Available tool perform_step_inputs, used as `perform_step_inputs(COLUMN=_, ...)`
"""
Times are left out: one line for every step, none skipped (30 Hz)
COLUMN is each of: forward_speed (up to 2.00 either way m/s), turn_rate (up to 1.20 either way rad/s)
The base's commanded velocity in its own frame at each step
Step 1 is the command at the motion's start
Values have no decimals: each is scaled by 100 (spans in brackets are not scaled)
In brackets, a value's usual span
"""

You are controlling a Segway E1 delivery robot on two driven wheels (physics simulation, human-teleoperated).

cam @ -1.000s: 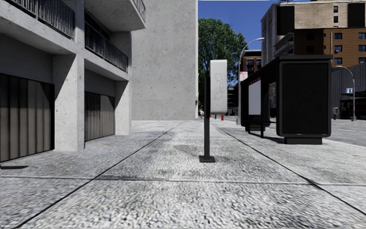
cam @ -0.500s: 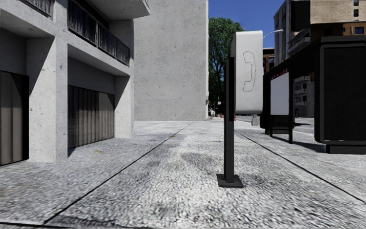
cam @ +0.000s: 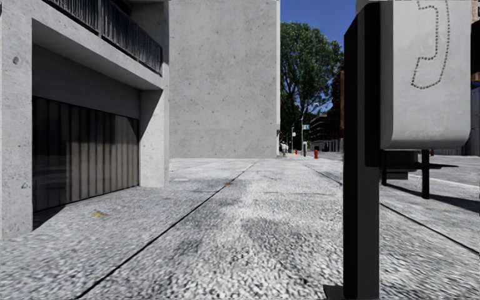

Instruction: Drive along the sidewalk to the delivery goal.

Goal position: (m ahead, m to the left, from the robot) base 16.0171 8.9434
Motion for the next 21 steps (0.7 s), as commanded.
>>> perform_step_inputs(forward_speed=200, turn_rate=54)
perform_step_inputs(forward_speed=200, turn_rate=54)
perform_step_inputs(forward_speed=200, turn_rate=54)
perform_step_inputs(forward_speed=200, turn_rate=54)
perform_step_inputs(forward_speed=200, turn_rate=49)
perform_step_inputs(forward_speed=200, turn_rate=38)
perform_step_inputs(forward_speed=200, turn_rate=0)
perform_step_inputs(forward_speed=200, turn_rate=0)
perform_step_inputs(forward_speed=200, turn_rate=0)
perform_step_inputs(forward_speed=200, turn_rate=0)
perform_step_inputs(forward_speed=200, turn_rate=0)
perform_step_inputs(forward_speed=200, turn_rate=0)
perform_step_inputs(forward_speed=200, turn_rate=0)
perform_step_inputs(forward_speed=200, turn_rate=0)
perform_step_inputs(forward_speed=200, turn_rate=0)
perform_step_inputs(forward_speed=200, turn_rate=0)
perform_step_inputs(forward_speed=200, turn_rate=0)
perform_step_inputs(forward_speed=200, turn_rate=0)
perform_step_inputs(forward_speed=200, turn_rate=0)
perform_step_inputs(forward_speed=200, turn_rate=0)
perform_step_inputs(forward_speed=200, turn_rate=0)
